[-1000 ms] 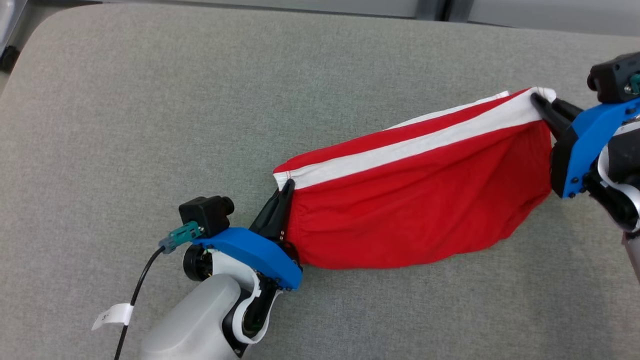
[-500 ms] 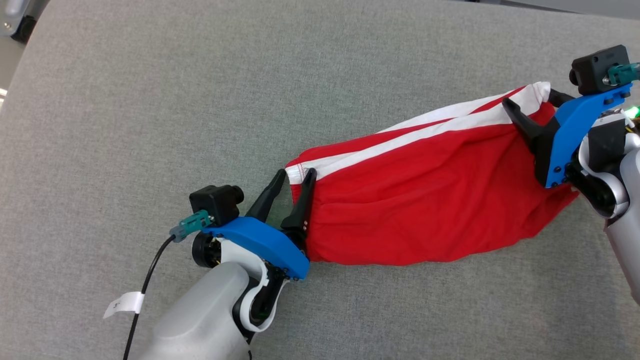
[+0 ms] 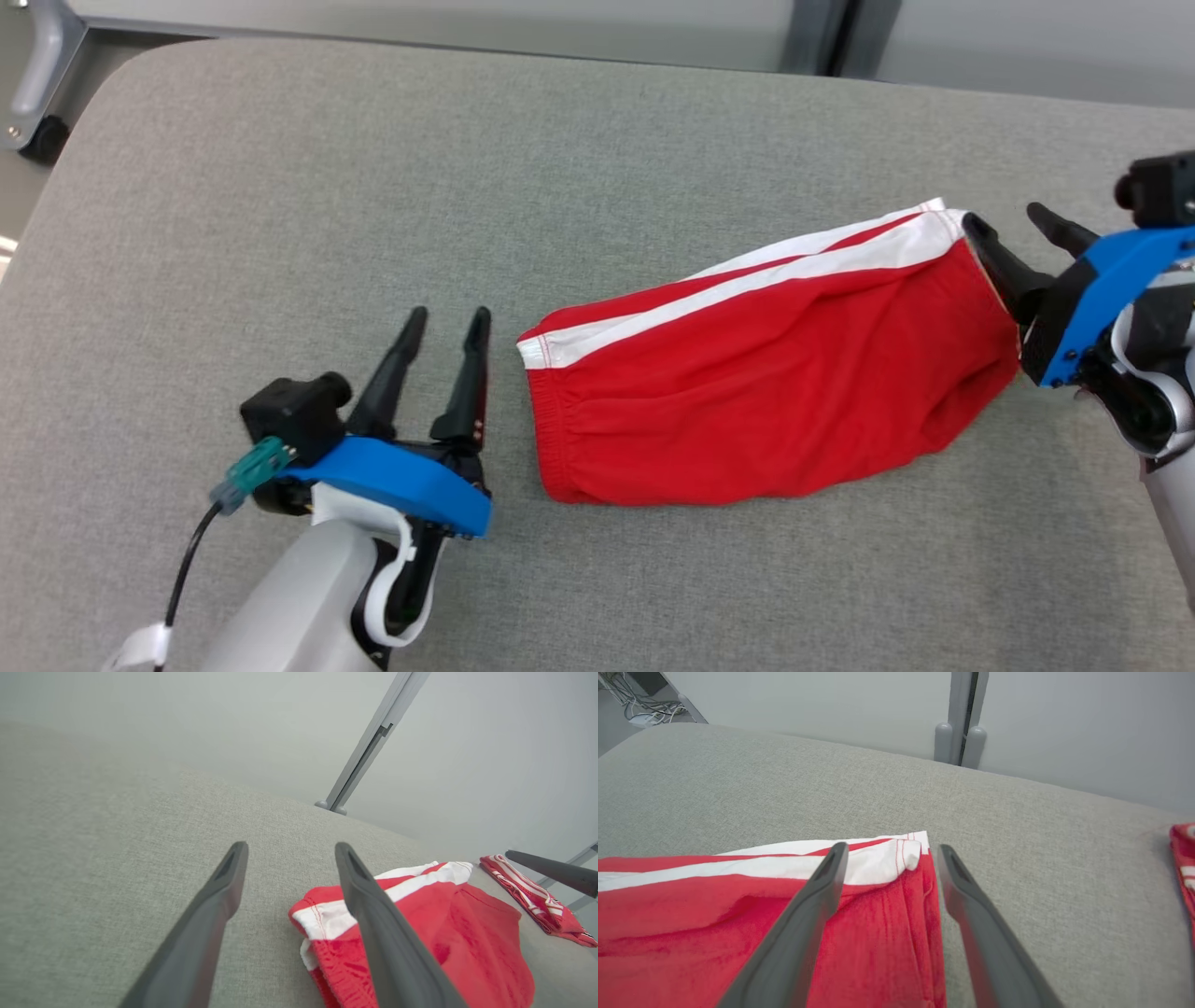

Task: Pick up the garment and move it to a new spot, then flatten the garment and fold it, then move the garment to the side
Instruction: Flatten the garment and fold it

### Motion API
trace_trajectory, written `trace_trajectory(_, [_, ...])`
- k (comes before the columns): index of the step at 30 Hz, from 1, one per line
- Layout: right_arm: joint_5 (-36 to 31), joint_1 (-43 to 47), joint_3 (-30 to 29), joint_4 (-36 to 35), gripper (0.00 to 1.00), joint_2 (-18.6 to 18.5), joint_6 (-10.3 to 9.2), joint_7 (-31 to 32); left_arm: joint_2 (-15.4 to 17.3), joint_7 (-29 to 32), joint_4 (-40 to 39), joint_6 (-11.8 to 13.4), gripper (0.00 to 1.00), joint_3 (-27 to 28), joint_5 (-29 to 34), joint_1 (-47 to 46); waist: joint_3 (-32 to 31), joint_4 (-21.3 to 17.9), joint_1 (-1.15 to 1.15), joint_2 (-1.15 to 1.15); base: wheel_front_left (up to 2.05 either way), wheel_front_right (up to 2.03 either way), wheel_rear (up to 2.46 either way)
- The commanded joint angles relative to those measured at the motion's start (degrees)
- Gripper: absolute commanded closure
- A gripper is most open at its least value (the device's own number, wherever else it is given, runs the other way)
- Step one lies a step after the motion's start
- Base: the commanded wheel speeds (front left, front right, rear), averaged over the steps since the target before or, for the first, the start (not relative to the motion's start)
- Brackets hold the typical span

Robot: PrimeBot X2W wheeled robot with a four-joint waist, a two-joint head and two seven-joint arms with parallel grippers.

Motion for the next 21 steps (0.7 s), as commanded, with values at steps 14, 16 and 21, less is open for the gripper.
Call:
trace_trajectory(14, [-9.18,2.24,-10.62,6.41,0.00,8.29,0.02,-8.43,-2.46,-0.23,-5.20,-1.12,0.00,16.80,27.71,6.25,0.61,-0.76,0.01,0.00,0.00,0.00,0.00])
trace_trajectory(16, [-10.97,1.47,-11.79,8.68,0.00,9.58,0.01,-9.14,-2.98,-0.23,-5.09,-1.81,0.00,18.17,28.57,6.47,0.96,-0.45,0.01,0.00,0.00,0.00,0.00])
trace_trajectory(21, [-15.84,-0.24,-15.56,15.15,0.00,11.93,0.02,-10.12,-4.66,-0.23,-4.81,-3.56,0.00,20.38,30.24,6.94,1.78,0.82,0.01,0.00,0.00,0.00,0.00])
